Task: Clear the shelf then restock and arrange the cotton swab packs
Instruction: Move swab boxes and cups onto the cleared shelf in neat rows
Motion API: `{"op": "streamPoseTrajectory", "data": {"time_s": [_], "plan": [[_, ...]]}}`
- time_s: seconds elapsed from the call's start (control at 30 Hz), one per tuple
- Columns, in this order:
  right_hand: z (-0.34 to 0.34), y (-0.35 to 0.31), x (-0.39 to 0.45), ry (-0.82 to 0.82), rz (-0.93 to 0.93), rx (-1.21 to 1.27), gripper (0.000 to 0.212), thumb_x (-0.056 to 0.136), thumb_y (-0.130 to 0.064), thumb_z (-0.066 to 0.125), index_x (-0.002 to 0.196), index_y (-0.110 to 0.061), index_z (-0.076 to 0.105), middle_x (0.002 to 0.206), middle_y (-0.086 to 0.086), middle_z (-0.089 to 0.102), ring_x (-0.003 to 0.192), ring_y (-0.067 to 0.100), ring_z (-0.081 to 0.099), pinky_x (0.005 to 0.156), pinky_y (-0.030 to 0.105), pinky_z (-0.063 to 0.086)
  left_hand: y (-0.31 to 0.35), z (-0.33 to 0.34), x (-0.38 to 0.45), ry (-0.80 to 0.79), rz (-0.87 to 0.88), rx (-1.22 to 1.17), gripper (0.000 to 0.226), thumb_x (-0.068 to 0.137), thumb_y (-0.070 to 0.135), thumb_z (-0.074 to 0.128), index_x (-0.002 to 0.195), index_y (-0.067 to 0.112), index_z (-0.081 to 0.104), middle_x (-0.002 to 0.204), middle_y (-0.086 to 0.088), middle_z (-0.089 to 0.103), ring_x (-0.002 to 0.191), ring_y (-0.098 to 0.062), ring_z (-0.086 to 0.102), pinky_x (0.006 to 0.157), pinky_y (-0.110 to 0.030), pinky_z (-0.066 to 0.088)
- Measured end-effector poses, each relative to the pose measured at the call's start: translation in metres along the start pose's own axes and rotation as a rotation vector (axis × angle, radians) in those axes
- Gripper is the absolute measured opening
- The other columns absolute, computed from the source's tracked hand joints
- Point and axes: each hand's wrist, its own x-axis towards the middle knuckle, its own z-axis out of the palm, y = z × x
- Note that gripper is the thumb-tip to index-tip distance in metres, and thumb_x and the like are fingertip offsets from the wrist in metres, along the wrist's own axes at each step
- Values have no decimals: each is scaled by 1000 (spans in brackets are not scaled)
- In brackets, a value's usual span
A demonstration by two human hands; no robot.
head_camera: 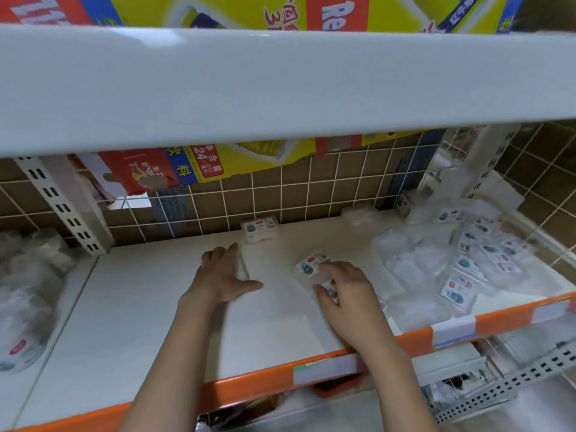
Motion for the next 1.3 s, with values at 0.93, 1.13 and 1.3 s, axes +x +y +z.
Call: {"op": "streamPoseTrajectory", "data": {"time_s": [0.93, 1.13, 1.3], "plan": [[88, -7, 176, -289, -594, -427, 48, 91, -41, 48, 128, -11, 44, 126, 11, 44, 117, 27, 43, 95, 35, 36, 15, 21, -111, 673, -360, -447, 95, 51, 81, 48, 119, 16, 47, 111, -1, 48, 106, -22, 50, 90, -36, 44], [87, -6, 172, -363, -500, -390, 53, 92, -43, 48, 134, -12, 39, 134, 11, 44, 120, 28, 43, 96, 34, 35, 14, 19, -104, 697, -332, -426, 91, 54, 80, 46, 123, 22, 46, 112, 4, 40, 111, -22, 47, 95, -37, 41], [87, -10, 174, -460, -399, -412, 66, 90, -49, 51, 140, -11, 31, 142, 12, 32, 129, 30, 33, 104, 40, 29, 8, 14, -103, 692, -355, -540, 96, 54, 81, 49, 127, 21, 39, 116, 1, 35, 113, -24, 46, 90, -31, 38]]}}
